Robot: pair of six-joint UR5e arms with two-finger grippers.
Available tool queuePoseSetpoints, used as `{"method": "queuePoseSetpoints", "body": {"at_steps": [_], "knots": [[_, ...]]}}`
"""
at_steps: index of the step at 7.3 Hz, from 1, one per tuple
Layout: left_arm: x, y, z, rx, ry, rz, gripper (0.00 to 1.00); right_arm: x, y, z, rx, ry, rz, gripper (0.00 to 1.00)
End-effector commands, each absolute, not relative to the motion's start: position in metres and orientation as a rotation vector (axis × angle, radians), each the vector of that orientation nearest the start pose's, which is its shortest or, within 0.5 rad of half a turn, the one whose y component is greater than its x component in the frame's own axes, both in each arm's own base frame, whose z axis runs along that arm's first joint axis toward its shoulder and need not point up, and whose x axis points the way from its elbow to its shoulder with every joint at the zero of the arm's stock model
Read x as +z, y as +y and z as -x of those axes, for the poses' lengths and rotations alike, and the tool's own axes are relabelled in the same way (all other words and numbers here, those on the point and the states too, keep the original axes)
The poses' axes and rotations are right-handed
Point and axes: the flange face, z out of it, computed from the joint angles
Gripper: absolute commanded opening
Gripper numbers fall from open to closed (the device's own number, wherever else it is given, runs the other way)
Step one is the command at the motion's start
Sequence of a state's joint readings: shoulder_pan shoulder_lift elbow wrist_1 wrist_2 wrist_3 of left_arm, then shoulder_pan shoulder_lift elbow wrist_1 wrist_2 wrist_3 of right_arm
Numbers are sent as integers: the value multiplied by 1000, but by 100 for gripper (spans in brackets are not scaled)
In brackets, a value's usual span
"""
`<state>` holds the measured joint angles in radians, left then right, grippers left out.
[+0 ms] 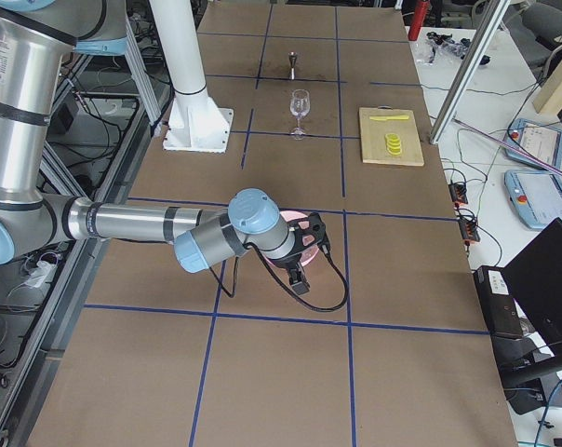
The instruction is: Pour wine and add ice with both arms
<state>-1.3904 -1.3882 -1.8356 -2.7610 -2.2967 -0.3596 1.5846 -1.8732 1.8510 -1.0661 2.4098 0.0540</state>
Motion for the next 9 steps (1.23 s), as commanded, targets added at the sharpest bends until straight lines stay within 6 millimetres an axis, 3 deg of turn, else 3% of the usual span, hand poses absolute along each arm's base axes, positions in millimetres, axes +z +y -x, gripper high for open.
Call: {"method": "queuePoseSetpoints", "body": {"at_steps": [1,2,3,5,8,9], "knots": [[432,-420,-99,187,920,-1042,100,595,-378,-64,-132,-835,-423,100],[425,-411,-139,144,924,-1048,100,599,-373,-64,-128,-835,-414,100],[415,-402,-163,116,937,-1058,100,600,-372,-64,-128,-835,-414,100],[420,-362,-242,-26,902,-1079,100,601,-369,-64,-127,-837,-410,100],[442,-300,-302,-157,880,-1076,100,602,-369,-64,-125,-836,-407,100],[460,-285,-319,-197,859,-1075,100,602,-369,-64,-125,-834,-407,100]]}}
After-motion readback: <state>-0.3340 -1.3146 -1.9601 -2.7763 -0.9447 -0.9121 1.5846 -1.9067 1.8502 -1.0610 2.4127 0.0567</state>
